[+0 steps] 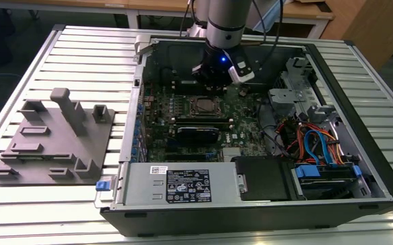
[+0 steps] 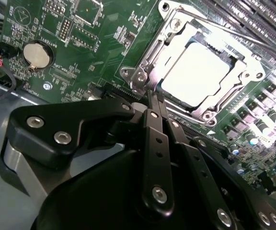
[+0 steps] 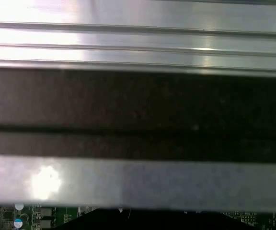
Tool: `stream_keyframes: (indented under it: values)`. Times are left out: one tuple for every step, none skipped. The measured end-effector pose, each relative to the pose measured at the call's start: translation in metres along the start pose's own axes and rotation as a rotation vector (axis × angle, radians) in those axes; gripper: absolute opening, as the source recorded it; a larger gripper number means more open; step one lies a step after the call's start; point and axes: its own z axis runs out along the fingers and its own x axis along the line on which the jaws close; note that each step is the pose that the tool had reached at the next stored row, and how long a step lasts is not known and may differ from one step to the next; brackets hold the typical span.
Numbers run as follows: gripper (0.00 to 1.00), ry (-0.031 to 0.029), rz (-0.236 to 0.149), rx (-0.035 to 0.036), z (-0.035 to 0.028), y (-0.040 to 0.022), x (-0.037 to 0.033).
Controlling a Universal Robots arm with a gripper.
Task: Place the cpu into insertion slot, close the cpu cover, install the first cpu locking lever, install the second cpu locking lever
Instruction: 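Install the first cpu locking lever, then install the second cpu locking lever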
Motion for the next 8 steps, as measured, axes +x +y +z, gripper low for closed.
stream_keyframes:
  values:
    - [0.1,0.0,0.0,0.0,-0.0001,-0.0006,0.0]
    - [0.1,0.0,0.0,0.0,-0.0001,-0.0011,0.0]
    - [0.1,0.0,0.0,0.0,-0.0001,-0.0012,0.0]
    - [0.1,0.0,0.0,0.0001,-0.0001,-0.0012,0.0]
    - [0.1,0.0,0.0,0.0,-0.0001,-0.0014,0.0]
    - [0.1,0.0,0.0,0.0001,-0.0002,-0.0018,0.0]
    - [0.1,0.0001,0.0,0.0001,-0.0002,-0.0023,0.0]
    - [0.1,0.0,0.0,0.0,-0.0002,-0.003,0.0]
